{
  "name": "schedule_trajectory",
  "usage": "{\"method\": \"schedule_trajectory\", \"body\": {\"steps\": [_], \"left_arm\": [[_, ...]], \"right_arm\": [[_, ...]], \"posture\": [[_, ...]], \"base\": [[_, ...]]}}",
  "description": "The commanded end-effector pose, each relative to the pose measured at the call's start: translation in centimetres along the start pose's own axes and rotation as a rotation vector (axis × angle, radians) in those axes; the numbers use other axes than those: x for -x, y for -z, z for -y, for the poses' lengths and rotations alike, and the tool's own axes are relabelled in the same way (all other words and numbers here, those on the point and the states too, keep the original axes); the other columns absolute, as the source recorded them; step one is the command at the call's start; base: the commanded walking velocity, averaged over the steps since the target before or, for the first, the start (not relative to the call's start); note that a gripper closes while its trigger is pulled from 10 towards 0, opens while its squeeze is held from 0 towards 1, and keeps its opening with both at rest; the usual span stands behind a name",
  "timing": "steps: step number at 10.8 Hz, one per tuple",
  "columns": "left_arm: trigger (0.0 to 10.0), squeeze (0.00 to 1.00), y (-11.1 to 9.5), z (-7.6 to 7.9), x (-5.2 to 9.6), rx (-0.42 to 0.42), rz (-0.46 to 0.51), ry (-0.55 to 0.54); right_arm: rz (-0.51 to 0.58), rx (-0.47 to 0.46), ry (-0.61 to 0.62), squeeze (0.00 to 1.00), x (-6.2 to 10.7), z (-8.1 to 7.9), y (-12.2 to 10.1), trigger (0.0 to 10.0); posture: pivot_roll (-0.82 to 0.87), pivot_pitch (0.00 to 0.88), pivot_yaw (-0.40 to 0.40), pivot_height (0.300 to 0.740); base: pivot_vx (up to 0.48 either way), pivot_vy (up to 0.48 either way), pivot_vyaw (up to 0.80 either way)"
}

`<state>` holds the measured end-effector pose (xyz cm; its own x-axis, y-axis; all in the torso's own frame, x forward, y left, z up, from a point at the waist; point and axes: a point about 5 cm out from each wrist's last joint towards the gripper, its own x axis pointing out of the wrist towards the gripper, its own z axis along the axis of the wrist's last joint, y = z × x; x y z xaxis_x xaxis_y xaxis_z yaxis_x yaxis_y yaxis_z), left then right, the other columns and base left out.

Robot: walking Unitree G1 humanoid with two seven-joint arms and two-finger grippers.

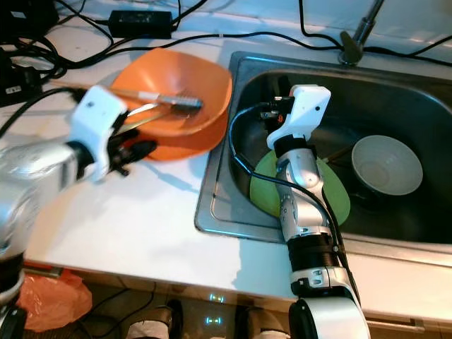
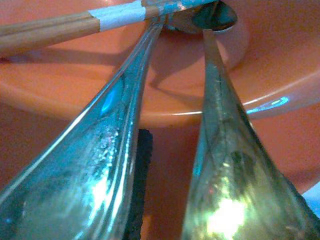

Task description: Kitchen organization

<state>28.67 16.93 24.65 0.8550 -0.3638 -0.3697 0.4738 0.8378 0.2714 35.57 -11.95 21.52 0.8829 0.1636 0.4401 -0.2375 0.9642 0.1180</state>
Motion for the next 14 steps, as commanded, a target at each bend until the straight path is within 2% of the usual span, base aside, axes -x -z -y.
{"method": "schedule_trajectory", "body": {"steps": [1, 3, 6, 9, 14], "left_arm": [[10.0, 0.0, 1.8, 0.4, 0.1, 0.038, -0.099, 0.024], [10.0, 0.0, 2.1, 1.0, 1.6, 0.044, -0.116, 0.018], [10.0, 0.0, 1.2, 1.3, 1.8, 0.048, -0.094, 0.003], [10.0, 0.0, 1.9, 0.9, 3.3, 0.039, -0.137, -0.011], [10.0, 0.0, 2.2, 2.2, 5.6, 0.017, -0.153, 0.044]], "right_arm": [[-0.061, -0.008, 0.014, 0.0, 0.7, 0.5, 1.4, 10.0], [-0.063, -0.006, 0.009, 0.0, 0.6, 0.5, 1.4, 10.0], [-0.062, -0.008, 0.003, 0.0, 0.5, 0.4, 1.4, 10.0], [-0.064, -0.004, 0.01, 0.0, 0.6, 0.7, 1.4, 10.0], [-0.07, -0.002, -0.008, 0.0, 0.1, 0.7, 1.4, 10.0]], "posture": [[0.34, 0.257, -0.033, 0.74], [0.34, 0.258, -0.04, 0.74], [0.33, 0.249, -0.039, 0.74], [0.34, 0.258, -0.047, 0.74], [0.36, 0.272, -0.075, 0.74]], "base": [[0.0, 0.0, 0.0], [0.0, 0.0, 0.0], [0.0, 0.0, 0.0], [0.0, 0.0, 0.0], [0.0, 0.0, 0.0]]}}
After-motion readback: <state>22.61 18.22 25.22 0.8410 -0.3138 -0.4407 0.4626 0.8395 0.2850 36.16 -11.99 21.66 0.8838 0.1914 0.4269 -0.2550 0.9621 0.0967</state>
